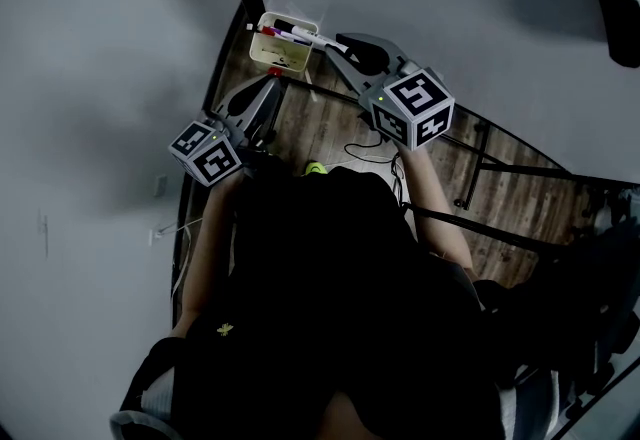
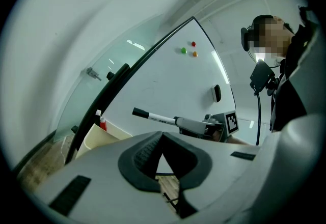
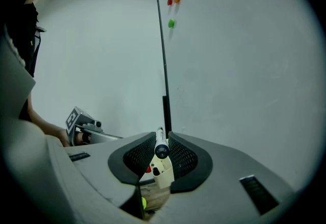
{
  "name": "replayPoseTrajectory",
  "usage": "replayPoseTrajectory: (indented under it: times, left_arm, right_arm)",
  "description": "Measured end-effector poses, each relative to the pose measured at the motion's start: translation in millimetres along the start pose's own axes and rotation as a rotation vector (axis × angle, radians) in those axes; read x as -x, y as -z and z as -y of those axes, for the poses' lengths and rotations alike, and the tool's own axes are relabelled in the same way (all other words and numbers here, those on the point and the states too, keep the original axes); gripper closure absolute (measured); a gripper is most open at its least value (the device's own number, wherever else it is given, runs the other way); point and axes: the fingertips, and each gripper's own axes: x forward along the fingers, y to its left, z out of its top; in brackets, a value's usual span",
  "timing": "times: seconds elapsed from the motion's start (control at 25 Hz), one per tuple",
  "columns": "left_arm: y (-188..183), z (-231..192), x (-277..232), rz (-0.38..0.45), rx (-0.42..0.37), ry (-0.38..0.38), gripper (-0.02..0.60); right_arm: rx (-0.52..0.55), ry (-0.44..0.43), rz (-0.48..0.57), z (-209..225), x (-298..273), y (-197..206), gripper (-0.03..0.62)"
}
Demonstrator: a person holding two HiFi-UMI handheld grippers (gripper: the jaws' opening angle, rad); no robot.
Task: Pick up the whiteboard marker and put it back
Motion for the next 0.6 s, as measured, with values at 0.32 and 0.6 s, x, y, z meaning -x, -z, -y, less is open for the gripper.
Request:
replayPoseTrajectory:
  times: [0.32, 0.6]
  left_arm:
    - [-4.7, -4.6, 6.6, -0.005, 0.007, -0.011, 0.578]
    - [-3.5, -5.4, 13.2, -0.025, 0.009, -0.023, 0.578]
  right_arm:
    - [-0.006, -0.007, -0.018, 2.2, -12.1, 4.9, 0.51]
    - [-0.017, -0.005, -0.036, 6.6, -17.8, 11.1, 0.51]
